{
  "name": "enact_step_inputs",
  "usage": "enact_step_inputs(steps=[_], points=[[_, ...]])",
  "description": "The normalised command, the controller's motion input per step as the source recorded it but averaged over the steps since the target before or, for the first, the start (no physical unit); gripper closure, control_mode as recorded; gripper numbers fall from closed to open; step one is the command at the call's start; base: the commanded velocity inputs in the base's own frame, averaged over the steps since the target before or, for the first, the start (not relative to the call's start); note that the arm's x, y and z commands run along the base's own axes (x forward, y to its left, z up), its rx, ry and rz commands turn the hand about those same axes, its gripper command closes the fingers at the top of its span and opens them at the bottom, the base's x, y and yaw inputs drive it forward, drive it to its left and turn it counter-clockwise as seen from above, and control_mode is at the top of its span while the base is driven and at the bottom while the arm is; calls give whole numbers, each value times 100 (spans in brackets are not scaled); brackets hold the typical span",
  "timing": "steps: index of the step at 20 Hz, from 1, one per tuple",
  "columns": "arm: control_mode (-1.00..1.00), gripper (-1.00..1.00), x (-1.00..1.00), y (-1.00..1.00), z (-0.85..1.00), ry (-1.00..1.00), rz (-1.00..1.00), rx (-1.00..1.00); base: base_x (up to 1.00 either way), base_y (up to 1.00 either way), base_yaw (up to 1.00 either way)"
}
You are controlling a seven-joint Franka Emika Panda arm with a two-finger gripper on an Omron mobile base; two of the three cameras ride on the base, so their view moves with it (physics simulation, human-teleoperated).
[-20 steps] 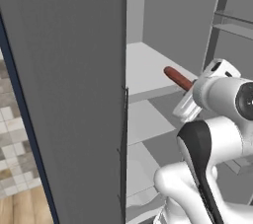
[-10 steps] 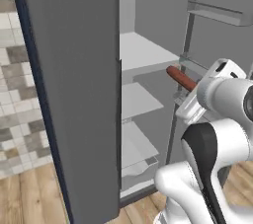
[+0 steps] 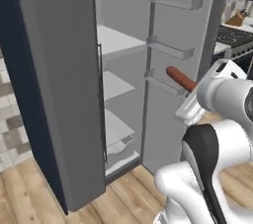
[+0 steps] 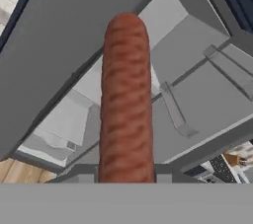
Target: Move the hot dog bun to the plate on the dining table and place the condiment next to that plate. Then navigate to the fridge and take the sausage and place it on the plate as well.
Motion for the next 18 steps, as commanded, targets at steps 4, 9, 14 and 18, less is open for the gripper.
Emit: enact_step_inputs(steps=[4,9,14,18], points=[[100,100,0,0,0,0,0,0,-77,26,-67],[100,100,0,0,0,0,0,0,-71,19,-71],[100,100,0,0,0,0,0,0,-64,14,-75],[100,100,0,0,0,0,0,0,-56,11,-79]])
